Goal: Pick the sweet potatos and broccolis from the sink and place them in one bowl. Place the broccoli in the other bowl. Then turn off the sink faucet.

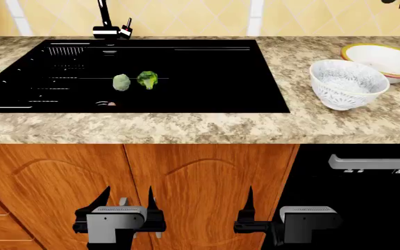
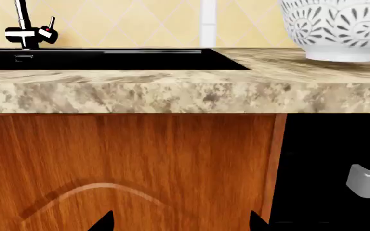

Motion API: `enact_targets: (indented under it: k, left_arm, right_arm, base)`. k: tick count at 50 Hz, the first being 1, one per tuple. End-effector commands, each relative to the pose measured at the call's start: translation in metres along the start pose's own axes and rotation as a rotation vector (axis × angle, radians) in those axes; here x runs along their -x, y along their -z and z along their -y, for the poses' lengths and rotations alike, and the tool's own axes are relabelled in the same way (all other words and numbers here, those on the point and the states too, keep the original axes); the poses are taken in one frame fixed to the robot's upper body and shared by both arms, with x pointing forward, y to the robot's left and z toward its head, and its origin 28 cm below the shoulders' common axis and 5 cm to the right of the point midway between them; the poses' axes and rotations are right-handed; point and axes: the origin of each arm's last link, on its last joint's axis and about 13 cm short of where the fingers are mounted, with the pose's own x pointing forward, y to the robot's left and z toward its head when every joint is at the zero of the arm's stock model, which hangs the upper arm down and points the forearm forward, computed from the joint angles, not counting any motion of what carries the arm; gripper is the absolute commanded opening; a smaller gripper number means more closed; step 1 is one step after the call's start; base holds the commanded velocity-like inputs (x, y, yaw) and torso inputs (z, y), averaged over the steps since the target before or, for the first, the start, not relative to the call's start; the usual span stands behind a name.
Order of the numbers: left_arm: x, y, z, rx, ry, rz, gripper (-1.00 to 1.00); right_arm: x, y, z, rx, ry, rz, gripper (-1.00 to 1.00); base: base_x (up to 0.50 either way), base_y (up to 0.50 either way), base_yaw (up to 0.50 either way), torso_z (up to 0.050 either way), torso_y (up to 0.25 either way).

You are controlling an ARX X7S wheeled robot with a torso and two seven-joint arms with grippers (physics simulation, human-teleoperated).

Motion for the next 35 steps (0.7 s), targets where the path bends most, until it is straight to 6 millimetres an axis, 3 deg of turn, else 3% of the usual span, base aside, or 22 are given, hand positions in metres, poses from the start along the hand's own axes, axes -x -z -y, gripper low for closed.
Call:
enact_targets:
  k: [1,19,35]
  left_arm:
    - [0.0002,0.0002,-0.0005,-0.001,0.002,-0.001,1.0]
    - [0.0003,0.0004,-0.0003,-0.007,0.006,-0.001,1.0]
    - [0.0009,0.0006,-0.0002,-0.006,0.007,0.0,1.0]
  right_arm:
    - [0.0006,-0.0004,-0.001,0.006,-0.006,0.008,1.0]
    - [0.0007,-0.0001,-0.0001,0.01,0.006,0.001,1.0]
    - [0.001,-0.0006,-0.0007,0.023,0.002,0.005,1.0]
  base:
    - [0.0,0.0,0.0,0.0,0.0]
    - [0.0,0.01,0.0,0.0,0.0]
    - [0.0,0.5,0.0,0.0,0.0]
